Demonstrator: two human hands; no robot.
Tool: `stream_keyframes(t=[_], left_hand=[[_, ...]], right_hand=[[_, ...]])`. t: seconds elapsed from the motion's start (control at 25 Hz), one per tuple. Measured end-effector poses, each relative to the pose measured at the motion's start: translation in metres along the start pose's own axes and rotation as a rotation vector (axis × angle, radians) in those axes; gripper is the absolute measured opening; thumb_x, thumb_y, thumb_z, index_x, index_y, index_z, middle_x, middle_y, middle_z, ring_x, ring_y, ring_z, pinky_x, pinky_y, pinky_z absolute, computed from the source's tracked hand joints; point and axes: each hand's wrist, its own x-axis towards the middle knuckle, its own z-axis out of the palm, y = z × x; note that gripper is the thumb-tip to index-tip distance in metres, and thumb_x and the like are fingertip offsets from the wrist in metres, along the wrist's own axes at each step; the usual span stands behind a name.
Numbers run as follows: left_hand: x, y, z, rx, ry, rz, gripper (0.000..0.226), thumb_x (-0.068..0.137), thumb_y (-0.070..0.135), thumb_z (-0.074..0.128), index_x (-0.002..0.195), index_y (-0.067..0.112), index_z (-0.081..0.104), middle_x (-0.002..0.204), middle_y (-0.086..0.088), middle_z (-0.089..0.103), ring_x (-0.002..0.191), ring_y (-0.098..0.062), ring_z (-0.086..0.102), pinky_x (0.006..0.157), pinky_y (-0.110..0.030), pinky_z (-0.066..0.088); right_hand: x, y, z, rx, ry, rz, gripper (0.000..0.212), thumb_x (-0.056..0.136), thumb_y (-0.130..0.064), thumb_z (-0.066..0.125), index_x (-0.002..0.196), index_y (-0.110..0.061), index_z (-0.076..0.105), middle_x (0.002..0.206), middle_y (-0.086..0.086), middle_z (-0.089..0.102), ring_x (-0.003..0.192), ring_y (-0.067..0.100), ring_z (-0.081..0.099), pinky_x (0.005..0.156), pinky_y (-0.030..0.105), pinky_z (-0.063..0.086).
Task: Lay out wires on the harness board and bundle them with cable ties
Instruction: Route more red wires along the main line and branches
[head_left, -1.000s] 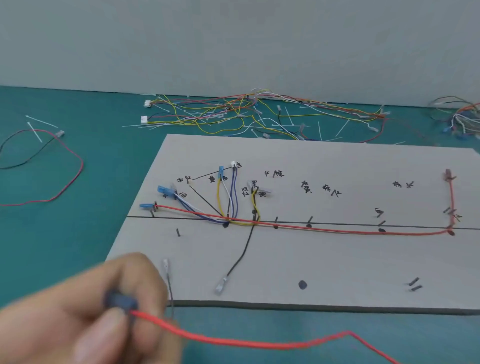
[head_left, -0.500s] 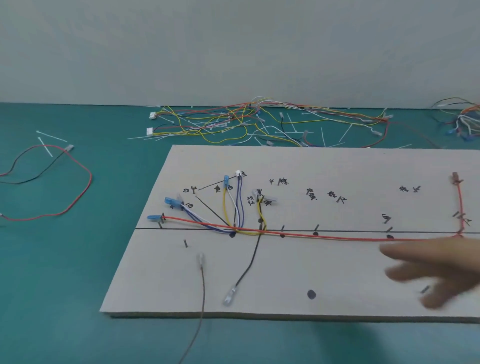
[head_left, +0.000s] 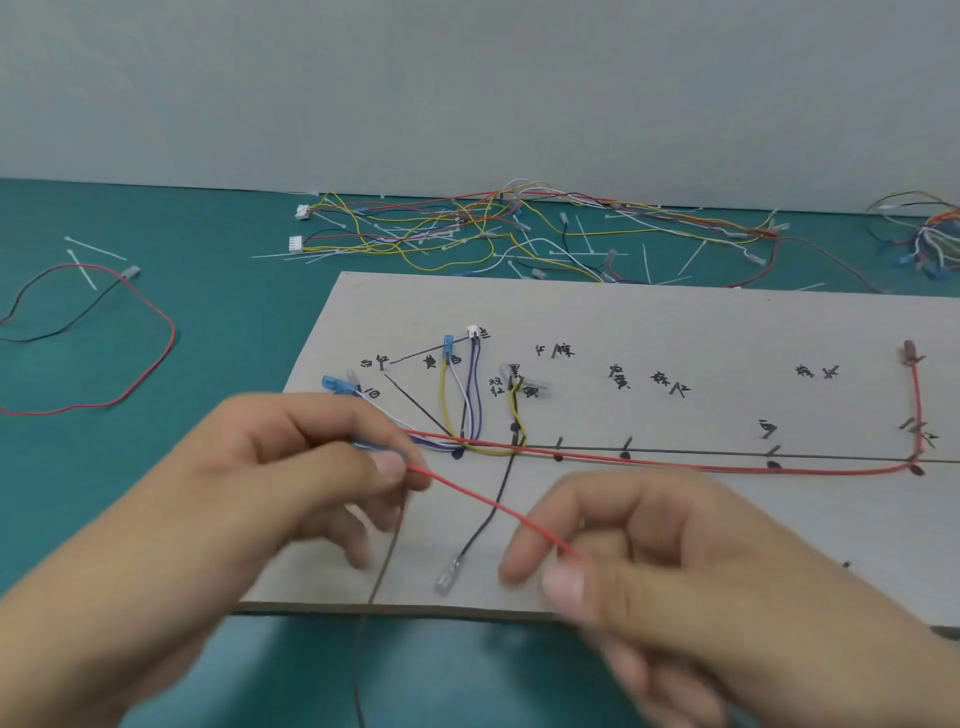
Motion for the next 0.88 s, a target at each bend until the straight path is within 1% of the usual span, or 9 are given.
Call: stream_keyframes(t=[0.12, 0.28, 0.36, 0.44, 0.52, 0.6, 0.72, 0.8, 0.88], left_hand=[[0.031, 0.002, -0.024, 0.146, 0.029, -0.055, 0.038, 0.054, 0.033, 0.073, 0.078, 0.005, 0.080, 0.057, -0.010, 0.059, 0.049, -0.021, 0.049, 0.042, -0.025, 0.042], [0.078, 0.015, -0.045, 0.296, -0.176, -0.099, 0.032, 0.062, 0.026, 0.072, 0.084, 0.004, 0.082, 0.067, -0.015, 0.064, 0.053, -0.018, 0.050, 0.047, -0.024, 0.045], [0.095, 0.020, -0.054, 0.261, -0.237, -0.121, 0.039, 0.069, 0.033, 0.077, 0.091, 0.002, 0.082, 0.069, -0.013, 0.063, 0.054, -0.016, 0.051, 0.049, -0.025, 0.048], [0.105, 0.017, -0.063, 0.253, -0.299, -0.146, 0.045, 0.071, 0.037, 0.082, 0.099, 0.003, 0.081, 0.072, -0.011, 0.063, 0.056, -0.014, 0.053, 0.053, -0.025, 0.050], [0.107, 0.009, -0.071, 0.257, -0.355, -0.151, 0.048, 0.073, 0.037, 0.087, 0.109, 0.006, 0.078, 0.079, -0.011, 0.065, 0.062, -0.015, 0.057, 0.057, -0.026, 0.054], [0.105, 0.002, -0.077, 0.218, -0.367, -0.119, 0.054, 0.070, 0.039, 0.093, 0.109, 0.005, 0.077, 0.083, -0.012, 0.069, 0.066, -0.018, 0.063, 0.061, -0.028, 0.056], [0.094, 0.000, -0.085, 0.264, -0.320, -0.053, 0.052, 0.065, 0.042, 0.096, 0.098, 0.005, 0.080, 0.087, -0.020, 0.075, 0.072, -0.028, 0.072, 0.064, -0.032, 0.060], [0.087, 0.002, -0.089, 0.345, -0.301, -0.019, 0.049, 0.061, 0.044, 0.097, 0.092, 0.009, 0.082, 0.084, -0.020, 0.077, 0.071, -0.024, 0.074, 0.063, -0.029, 0.060], [0.082, 0.005, -0.091, 0.383, -0.287, 0.010, 0.045, 0.059, 0.042, 0.098, 0.089, 0.012, 0.083, 0.080, -0.016, 0.078, 0.068, -0.018, 0.073, 0.062, -0.024, 0.058]], right_hand=[[0.016, -0.011, -0.022, -0.074, 0.190, -0.064, 0.005, 0.094, -0.015, 0.067, 0.090, -0.014, 0.070, 0.060, 0.007, 0.057, 0.032, 0.009, 0.038, 0.037, 0.018, 0.037], [0.054, -0.030, -0.040, -0.272, 0.326, -0.131, 0.011, 0.098, -0.008, 0.063, 0.088, -0.008, 0.066, 0.056, 0.003, 0.052, 0.036, 0.009, 0.033, 0.039, 0.018, 0.032], [0.069, -0.026, -0.039, -0.323, 0.454, -0.228, 0.010, 0.097, -0.008, 0.064, 0.087, -0.009, 0.068, 0.055, 0.000, 0.047, 0.038, 0.007, 0.034, 0.038, 0.018, 0.030], [0.073, -0.019, -0.035, -0.200, 0.509, -0.259, 0.011, 0.096, -0.007, 0.064, 0.086, -0.010, 0.068, 0.055, 0.000, 0.046, 0.037, 0.006, 0.035, 0.035, 0.017, 0.029], [0.070, -0.015, -0.038, 0.092, 0.412, -0.223, 0.008, 0.095, -0.010, 0.064, 0.089, -0.013, 0.068, 0.059, 0.001, 0.049, 0.036, 0.006, 0.030, 0.037, 0.013, 0.026], [0.063, -0.016, -0.045, 0.295, 0.283, -0.171, 0.008, 0.089, -0.019, 0.063, 0.094, -0.016, 0.069, 0.069, 0.003, 0.053, 0.042, 0.009, 0.033, 0.037, 0.015, 0.028], [0.059, -0.018, -0.054, 0.444, 0.168, -0.082, 0.027, 0.082, -0.030, 0.055, 0.094, -0.011, 0.069, 0.077, 0.006, 0.058, 0.050, 0.015, 0.046, 0.037, 0.020, 0.036], [0.058, -0.018, -0.057, 0.513, 0.118, -0.054, 0.033, 0.079, -0.028, 0.047, 0.089, -0.007, 0.069, 0.079, 0.011, 0.061, 0.051, 0.019, 0.052, 0.036, 0.022, 0.041], [0.057, -0.017, -0.059, 0.575, 0.050, -0.080, 0.034, 0.069, -0.022, 0.048, 0.086, -0.002, 0.070, 0.081, 0.015, 0.062, 0.052, 0.021, 0.056, 0.038, 0.024, 0.046]])
